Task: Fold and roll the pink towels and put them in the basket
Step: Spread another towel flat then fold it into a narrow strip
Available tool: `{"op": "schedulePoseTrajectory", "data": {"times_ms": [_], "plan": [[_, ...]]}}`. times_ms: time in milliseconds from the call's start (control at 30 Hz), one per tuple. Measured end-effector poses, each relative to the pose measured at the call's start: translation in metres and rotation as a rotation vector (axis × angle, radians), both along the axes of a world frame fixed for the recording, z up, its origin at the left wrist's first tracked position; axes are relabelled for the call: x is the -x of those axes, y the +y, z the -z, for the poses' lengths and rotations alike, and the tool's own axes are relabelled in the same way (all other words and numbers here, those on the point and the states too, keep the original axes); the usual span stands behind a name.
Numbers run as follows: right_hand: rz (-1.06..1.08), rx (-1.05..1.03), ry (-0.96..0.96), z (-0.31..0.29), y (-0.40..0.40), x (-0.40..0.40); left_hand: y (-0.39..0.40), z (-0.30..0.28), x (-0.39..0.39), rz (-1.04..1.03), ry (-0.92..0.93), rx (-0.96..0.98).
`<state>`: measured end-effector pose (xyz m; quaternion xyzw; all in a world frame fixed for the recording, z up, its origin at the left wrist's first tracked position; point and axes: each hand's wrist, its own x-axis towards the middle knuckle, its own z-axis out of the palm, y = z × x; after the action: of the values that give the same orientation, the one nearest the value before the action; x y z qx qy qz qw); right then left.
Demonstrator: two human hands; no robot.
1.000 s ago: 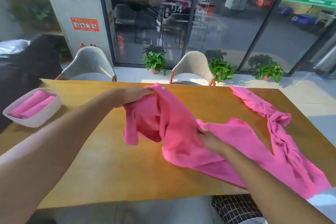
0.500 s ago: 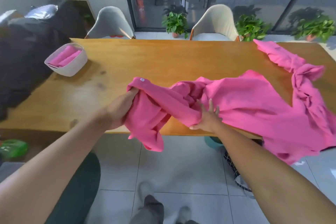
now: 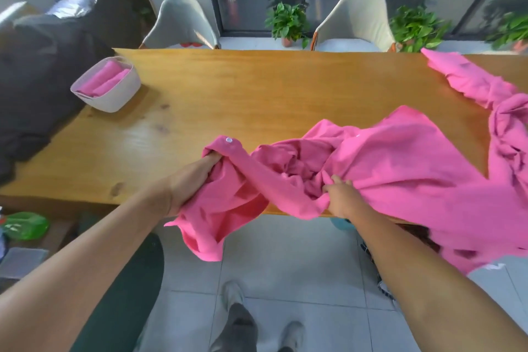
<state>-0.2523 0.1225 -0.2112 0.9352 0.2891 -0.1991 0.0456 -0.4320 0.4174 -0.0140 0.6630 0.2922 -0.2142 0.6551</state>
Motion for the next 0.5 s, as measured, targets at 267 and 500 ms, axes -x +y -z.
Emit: {"op": "schedulePoseTrajectory", "data": {"times_ms": [267, 500], "plan": [[0.04, -0.328, 0.987, -0.05, 0.028, 0.103, -0.027, -0.015, -0.014, -0.018, 0.007, -0.203], [0.239, -0.336, 1.607, -0.09, 0.075, 0.146, -0.035, -0.021, -0.022, -0.099, -0.128, -0.155]]}}
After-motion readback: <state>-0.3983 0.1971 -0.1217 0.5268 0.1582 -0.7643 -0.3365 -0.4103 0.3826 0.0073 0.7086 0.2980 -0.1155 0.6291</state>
